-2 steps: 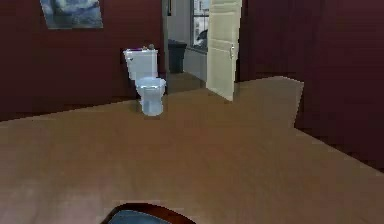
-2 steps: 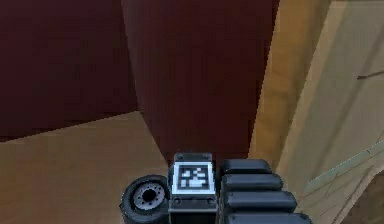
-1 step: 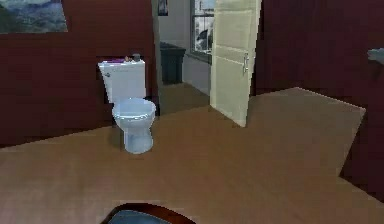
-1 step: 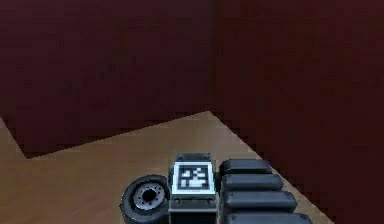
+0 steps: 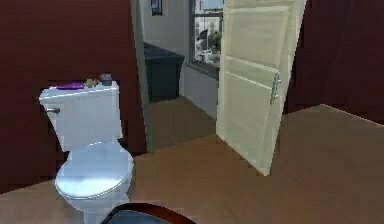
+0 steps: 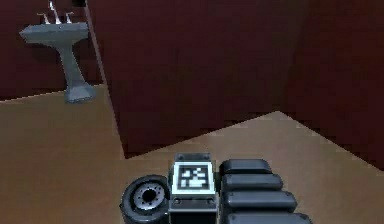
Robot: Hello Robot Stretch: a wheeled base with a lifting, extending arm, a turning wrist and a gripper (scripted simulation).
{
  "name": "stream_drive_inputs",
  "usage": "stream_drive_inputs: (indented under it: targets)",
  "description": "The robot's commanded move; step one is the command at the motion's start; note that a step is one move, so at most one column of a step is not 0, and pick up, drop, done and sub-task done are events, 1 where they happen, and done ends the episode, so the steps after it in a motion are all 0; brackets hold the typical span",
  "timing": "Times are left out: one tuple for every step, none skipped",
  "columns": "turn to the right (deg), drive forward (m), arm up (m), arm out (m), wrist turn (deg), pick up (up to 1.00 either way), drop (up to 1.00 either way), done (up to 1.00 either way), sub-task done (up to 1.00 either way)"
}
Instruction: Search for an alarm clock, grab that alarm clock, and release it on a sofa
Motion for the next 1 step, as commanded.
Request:
stream_drive_inputs:
  targets:
    - [0.0, 1.00, 0.00, 0.00, 0.0, 0.00, 0.00, 0.00, 0.00]
